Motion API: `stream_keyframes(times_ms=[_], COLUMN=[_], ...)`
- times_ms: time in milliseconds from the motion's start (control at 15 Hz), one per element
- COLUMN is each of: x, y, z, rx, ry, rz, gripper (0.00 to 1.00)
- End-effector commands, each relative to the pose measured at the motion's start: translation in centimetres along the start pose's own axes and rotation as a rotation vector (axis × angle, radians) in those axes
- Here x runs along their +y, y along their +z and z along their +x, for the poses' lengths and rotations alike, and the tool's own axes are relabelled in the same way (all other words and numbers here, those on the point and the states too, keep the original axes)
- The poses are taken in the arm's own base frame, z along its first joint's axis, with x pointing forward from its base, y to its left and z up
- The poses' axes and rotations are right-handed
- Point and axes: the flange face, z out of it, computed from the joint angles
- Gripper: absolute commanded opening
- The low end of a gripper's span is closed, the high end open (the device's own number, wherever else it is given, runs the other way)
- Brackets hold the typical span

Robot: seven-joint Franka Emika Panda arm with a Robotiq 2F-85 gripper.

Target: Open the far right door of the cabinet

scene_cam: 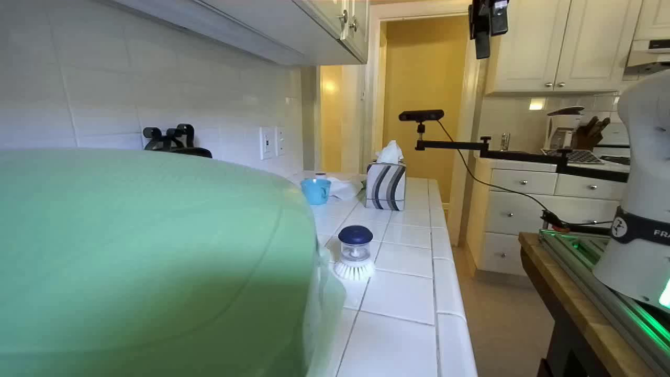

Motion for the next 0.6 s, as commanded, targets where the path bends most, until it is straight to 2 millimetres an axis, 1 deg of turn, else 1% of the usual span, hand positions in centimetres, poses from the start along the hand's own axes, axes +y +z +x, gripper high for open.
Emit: stream_keyframes(times_ms=[0, 400, 533], x=[0.00, -0.01, 0.52], y=[-0.13, -0.17, -1.03], z=[-0.01, -0.04, -0.13], rx=[0.000, 0.002, 0.023], ry=[0.000, 0.000, 0.031], rz=[0.000, 0.000, -0.046], gripper=[1.00, 1.00, 1.00])
